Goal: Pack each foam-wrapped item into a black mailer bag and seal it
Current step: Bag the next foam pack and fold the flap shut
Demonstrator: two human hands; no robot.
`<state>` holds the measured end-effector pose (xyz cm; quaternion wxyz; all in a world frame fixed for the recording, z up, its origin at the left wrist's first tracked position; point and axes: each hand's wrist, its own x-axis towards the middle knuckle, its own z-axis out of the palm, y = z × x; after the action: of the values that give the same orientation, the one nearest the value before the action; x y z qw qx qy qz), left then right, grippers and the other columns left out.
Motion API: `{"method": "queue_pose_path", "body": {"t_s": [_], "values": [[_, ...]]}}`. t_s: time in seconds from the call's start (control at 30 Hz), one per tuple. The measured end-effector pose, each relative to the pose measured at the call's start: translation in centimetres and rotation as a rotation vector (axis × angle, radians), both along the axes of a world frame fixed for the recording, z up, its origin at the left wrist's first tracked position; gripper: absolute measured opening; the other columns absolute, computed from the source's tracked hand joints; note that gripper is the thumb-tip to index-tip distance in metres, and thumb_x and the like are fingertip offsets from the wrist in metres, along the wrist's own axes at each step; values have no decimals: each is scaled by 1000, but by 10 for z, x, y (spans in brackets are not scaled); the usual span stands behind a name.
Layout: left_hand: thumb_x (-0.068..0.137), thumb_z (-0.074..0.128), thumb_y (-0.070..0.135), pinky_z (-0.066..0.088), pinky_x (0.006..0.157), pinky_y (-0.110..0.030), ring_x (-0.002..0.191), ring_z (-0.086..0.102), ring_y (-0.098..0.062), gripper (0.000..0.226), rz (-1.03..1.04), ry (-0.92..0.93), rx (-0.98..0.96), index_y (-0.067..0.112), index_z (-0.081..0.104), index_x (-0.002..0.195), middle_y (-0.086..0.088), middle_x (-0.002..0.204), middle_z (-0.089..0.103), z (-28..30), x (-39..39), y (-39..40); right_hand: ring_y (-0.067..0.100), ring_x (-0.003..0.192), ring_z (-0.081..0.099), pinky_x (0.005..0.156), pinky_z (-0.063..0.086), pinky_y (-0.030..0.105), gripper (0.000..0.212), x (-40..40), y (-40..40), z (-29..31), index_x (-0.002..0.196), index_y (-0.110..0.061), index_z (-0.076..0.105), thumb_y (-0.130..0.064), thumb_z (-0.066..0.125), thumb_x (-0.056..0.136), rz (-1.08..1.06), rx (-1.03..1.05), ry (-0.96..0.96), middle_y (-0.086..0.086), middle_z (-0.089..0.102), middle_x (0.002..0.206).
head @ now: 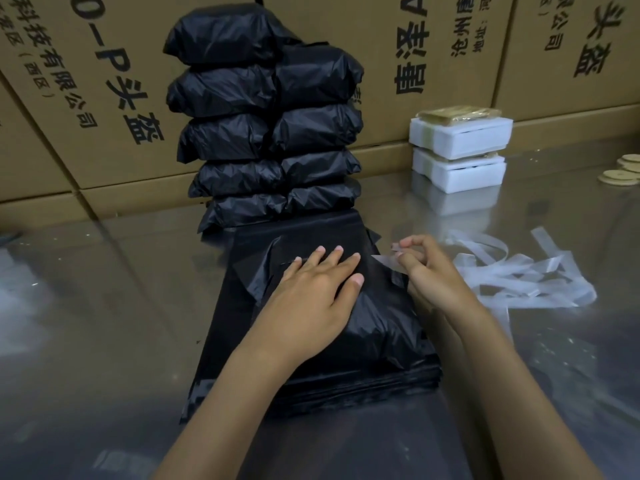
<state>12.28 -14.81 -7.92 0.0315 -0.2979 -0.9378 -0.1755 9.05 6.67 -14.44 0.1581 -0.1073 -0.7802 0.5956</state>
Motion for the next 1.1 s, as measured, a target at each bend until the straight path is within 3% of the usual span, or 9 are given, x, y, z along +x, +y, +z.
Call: {"method": "queue_pose_path", "body": {"t_s": [0.13,0.23,0.3,0.4,0.47,0.57,0.67,0.77,1.1], "values": [[104,24,52,-10,121,-47,153,-9,-15,55,60,-153,-88,40,13,157,8,167,2,5,-11,18,-2,101,59,90,45,31,11,4,4,-2,99,-41,54,-30,53,98,-23,-30,-8,-29,70,93],[101,34,57,-14,117,-55,152,-16,-22,65,114,-218,-195,42,5,157,9,167,-8,9,-24,36,5,92,63,75,47,28,22,7,8,-2,98,-39,51,-16,48,98,-28,-44,-28,-19,65,121],[97,45,57,-15,116,-59,152,-18,-24,72,132,-258,-226,43,7,157,7,166,-11,13,-32,48,1,85,60,71,46,24,28,10,11,-4,102,-36,48,-8,46,98,-10,-30,-41,-9,60,134],[90,57,59,-15,116,-62,152,-19,-24,83,141,-294,-278,43,11,156,5,166,-14,19,-46,60,3,95,59,94,46,32,28,14,14,-7,118,-29,46,-12,50,97,-5,74,-74,-3,57,138],[85,63,62,-14,116,-63,152,-19,-25,91,151,-309,-322,44,10,156,4,166,-16,22,-53,65,19,108,58,109,39,42,27,15,13,-6,122,-28,45,-22,54,97,-68,183,-98,-3,62,125],[79,69,64,-13,116,-64,152,-16,-28,99,172,-317,-356,43,10,156,1,166,-15,24,-59,72,23,113,55,120,20,46,29,19,14,-1,124,-24,46,-30,55,98,-185,349,-94,-3,59,100],[76,72,65,-10,117,-66,153,-12,-31,103,200,-295,-381,42,12,157,-3,167,-11,24,-62,80,26,125,54,122,0,49,37,23,20,1,131,-18,43,-31,53,97,-287,457,-157,1,65,109],[74,74,65,-8,116,-67,153,-9,-32,105,220,-269,-393,40,14,157,-6,167,-7,21,-64,84,27,129,52,122,-7,52,45,24,27,2,137,-16,39,-30,53,96,-363,480,-197,8,65,124],[72,73,68,-7,116,-67,153,-6,-32,104,219,-252,-388,42,17,156,-6,167,-2,19,-64,84,28,132,50,122,-5,52,53,29,40,2,141,-13,39,-26,58,93,-465,468,-228,5,48,147]]}}
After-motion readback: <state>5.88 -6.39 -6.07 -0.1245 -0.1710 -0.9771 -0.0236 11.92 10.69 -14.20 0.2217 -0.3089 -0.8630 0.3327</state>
